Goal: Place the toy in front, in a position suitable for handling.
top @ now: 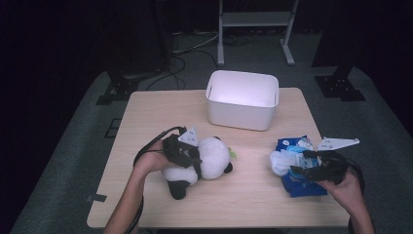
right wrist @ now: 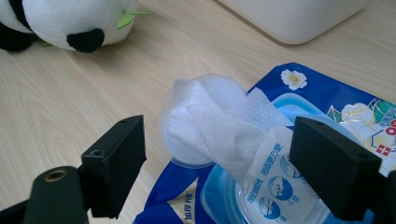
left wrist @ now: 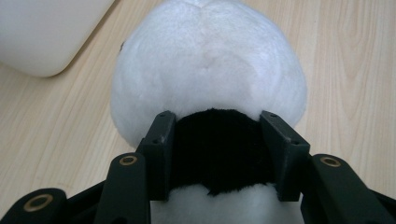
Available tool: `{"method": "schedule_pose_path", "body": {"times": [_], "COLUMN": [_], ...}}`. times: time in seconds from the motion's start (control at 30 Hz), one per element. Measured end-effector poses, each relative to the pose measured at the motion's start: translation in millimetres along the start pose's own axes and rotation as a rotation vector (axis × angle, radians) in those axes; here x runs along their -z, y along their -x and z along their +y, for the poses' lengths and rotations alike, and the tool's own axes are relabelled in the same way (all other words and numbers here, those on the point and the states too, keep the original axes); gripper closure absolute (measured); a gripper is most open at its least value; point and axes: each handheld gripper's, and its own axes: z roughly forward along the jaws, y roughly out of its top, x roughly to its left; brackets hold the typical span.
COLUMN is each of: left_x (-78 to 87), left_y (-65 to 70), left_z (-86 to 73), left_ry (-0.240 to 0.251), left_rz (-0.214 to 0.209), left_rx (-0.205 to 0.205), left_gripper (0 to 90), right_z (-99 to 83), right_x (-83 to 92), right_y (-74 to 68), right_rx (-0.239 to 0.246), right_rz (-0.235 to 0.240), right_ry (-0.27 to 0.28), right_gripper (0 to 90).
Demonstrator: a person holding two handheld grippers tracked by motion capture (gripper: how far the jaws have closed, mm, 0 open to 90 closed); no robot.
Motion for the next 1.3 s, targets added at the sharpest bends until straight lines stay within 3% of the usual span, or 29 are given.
{"method": "schedule_pose_path", "body": {"times": [0.57,0.93,1.17,1.3], "left_x": [-16.3,-28.9,-29.4,-24.6], "left_y": [8.8,14.3,11.2,9.7], "left_z": [34.1,51.8,49.7,48.3], "left_ry": [-0.014,-0.012,0.006,0.045], "left_rz": [-0.035,-0.070,-0.081,-0.085], "left_rx": [-0.078,-0.108,-0.054,-0.012], "left_gripper": [51.4,51.5,41.9,35.5], "right_z": [0.6,0.5,1.1,1.1], "right_x": [-0.2,-0.9,-2.1,-2.6], "right_y": [-0.1,-0.1,-0.7,-0.3], "right_rx": [0.002,-0.002,0.004,0.002], "right_rz": [0.002,0.006,0.010,0.010], "right_ry": [0.001,-0.002,-0.001,-0.004], "right_gripper": [17.2,17.2,17.2,17.2]}}
